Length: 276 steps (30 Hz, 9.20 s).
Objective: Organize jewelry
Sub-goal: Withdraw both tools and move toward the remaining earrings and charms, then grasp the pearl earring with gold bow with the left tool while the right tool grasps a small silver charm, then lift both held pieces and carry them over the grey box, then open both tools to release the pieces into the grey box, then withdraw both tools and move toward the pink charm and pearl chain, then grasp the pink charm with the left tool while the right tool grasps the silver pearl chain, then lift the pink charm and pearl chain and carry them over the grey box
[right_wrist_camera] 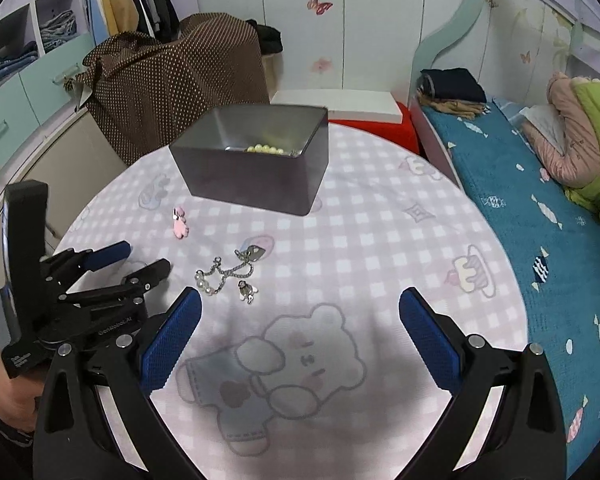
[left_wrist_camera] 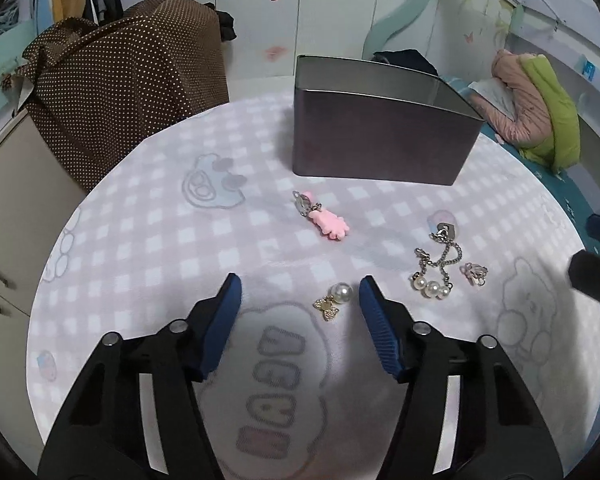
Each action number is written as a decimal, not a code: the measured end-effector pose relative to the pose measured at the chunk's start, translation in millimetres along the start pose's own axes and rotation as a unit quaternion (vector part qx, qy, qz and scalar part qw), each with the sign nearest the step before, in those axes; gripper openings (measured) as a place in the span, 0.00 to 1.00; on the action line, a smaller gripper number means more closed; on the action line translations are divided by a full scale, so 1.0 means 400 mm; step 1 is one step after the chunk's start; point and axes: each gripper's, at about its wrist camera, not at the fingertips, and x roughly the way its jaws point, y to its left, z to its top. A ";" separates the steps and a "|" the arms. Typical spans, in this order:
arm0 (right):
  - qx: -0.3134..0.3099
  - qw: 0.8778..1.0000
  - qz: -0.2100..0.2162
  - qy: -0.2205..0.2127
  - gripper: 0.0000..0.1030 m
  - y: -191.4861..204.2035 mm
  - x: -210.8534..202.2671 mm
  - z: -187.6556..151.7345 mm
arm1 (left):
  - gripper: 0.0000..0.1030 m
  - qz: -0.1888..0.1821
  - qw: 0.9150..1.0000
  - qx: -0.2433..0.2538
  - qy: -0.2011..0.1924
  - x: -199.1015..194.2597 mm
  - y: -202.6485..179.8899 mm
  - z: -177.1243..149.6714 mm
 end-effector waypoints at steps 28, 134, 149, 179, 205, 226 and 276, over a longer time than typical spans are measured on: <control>-0.070 0.997 0.038 0.013 0.13 0.080 0.122 -0.031 | 0.11 -0.026 0.999 -0.035 -0.014 -0.091 0.051 -0.032; 0.001 0.985 0.016 -0.173 0.93 0.062 -0.244 0.307 | 0.93 0.010 0.971 -0.066 -0.230 -0.496 0.057 0.256; 0.007 0.978 -0.002 -0.210 0.93 0.070 -0.336 0.189 | 0.93 0.042 0.970 -0.062 -0.233 -0.553 0.039 0.148; -0.035 0.999 0.009 -0.030 0.93 0.089 0.002 0.023 | 0.93 0.061 0.985 -0.074 -0.144 -0.346 0.074 0.012; -0.062 0.998 0.023 0.009 0.08 0.107 0.153 -0.007 | 0.93 0.056 0.993 -0.071 -0.078 -0.179 0.089 0.016; -0.018 0.998 0.055 0.002 0.08 0.041 0.119 0.013 | 0.71 0.042 0.998 -0.037 0.009 0.086 -0.005 0.113; -0.108 0.980 0.060 -0.155 0.08 0.067 -0.161 0.365 | 0.15 -0.065 0.985 0.011 -0.162 -0.321 -0.006 0.374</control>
